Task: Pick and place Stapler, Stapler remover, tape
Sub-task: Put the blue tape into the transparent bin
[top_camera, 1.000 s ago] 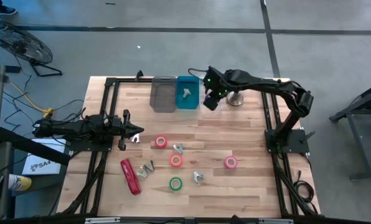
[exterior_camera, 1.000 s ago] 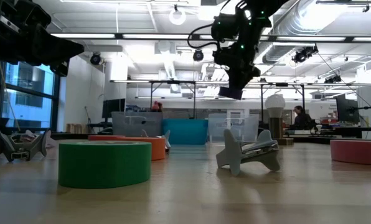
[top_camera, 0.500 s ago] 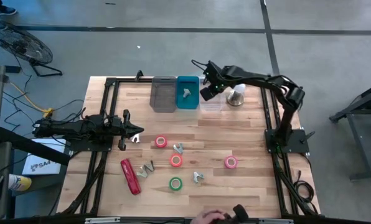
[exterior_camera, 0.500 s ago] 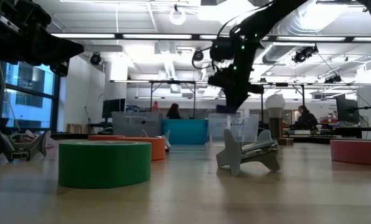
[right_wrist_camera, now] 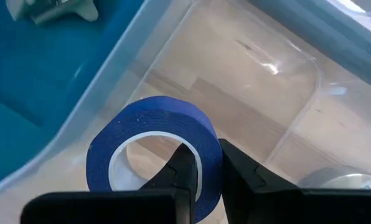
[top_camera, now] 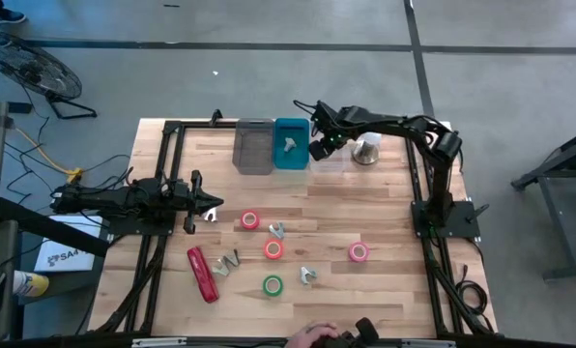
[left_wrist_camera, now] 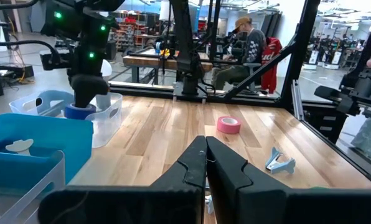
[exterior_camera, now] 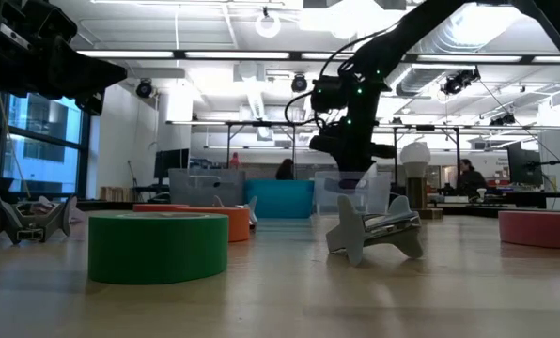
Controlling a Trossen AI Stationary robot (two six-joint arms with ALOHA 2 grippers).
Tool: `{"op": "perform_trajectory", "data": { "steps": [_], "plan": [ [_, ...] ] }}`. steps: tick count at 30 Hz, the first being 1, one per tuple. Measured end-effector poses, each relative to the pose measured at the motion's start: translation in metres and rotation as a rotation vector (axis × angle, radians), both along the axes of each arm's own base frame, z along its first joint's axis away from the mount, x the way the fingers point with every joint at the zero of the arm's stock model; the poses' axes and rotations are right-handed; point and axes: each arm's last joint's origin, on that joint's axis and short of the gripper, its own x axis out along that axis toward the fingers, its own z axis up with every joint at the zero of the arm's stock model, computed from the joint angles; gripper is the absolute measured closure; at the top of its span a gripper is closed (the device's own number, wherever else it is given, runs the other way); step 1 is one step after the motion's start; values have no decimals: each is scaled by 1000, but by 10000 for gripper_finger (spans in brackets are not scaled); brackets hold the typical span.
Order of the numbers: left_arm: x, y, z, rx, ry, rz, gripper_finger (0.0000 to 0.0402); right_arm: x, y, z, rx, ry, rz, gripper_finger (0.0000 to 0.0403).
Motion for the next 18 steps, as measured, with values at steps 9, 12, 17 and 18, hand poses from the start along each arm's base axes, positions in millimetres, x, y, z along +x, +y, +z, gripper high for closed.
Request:
{"op": "perform_trajectory", "data": {
  "steps": [9, 12, 17, 18],
  "plan": [
    [0, 0, 0, 0, 0, 0, 396, 6, 8, -4, 28, 3, 90, 348],
    [0, 0, 0, 0, -1, 0, 396, 8, 11, -6, 67, -16, 119, 341],
    [0, 0, 0, 0, 0, 0, 396, 9, 12, -6, 76, -19, 133, 329],
    [0, 0, 0, 0, 0, 0, 396, 9, 12, -6, 74, -14, 131, 325]
  ]
}}
